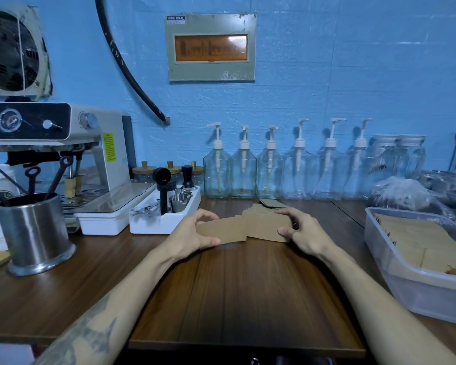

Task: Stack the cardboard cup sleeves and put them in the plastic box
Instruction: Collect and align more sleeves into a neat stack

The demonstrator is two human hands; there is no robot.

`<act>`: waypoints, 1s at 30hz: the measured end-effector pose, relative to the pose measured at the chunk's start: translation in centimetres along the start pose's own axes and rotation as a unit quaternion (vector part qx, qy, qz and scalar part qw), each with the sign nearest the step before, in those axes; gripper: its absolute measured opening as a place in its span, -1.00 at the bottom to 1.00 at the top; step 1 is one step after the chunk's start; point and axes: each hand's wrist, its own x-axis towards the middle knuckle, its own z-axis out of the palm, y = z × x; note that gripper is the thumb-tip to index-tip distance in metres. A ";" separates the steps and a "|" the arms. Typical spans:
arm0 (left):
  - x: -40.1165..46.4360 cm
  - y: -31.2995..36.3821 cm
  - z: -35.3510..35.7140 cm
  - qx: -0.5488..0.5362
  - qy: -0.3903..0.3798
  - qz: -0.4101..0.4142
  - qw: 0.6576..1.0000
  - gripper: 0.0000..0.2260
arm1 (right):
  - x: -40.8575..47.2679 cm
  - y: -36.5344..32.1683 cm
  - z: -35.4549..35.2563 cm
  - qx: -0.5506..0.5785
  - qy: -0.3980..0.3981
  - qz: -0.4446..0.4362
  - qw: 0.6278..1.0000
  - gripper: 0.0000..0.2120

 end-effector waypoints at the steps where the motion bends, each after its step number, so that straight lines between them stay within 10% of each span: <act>1: 0.0 0.0 -0.2 -0.009 0.015 -0.011 1.000 -0.58 | 0.0 0.0 0.0 0.001 0.000 -0.001 1.000 -0.60; 18: 0.2 2.7 -1.2 -0.241 0.185 0.045 0.952 -0.58 | 0.5 0.5 0.5 0.017 -0.003 -0.028 0.999 -0.60; 25: -0.2 1.9 0.9 -0.061 0.064 0.087 0.992 -0.85 | 0.5 0.2 1.1 0.046 -0.023 -0.043 0.998 -0.58; 30: 0.0 1.1 1.8 0.036 0.025 0.096 0.994 -0.62 | 0.4 -0.3 1.4 0.068 -0.068 -0.048 0.994 -0.53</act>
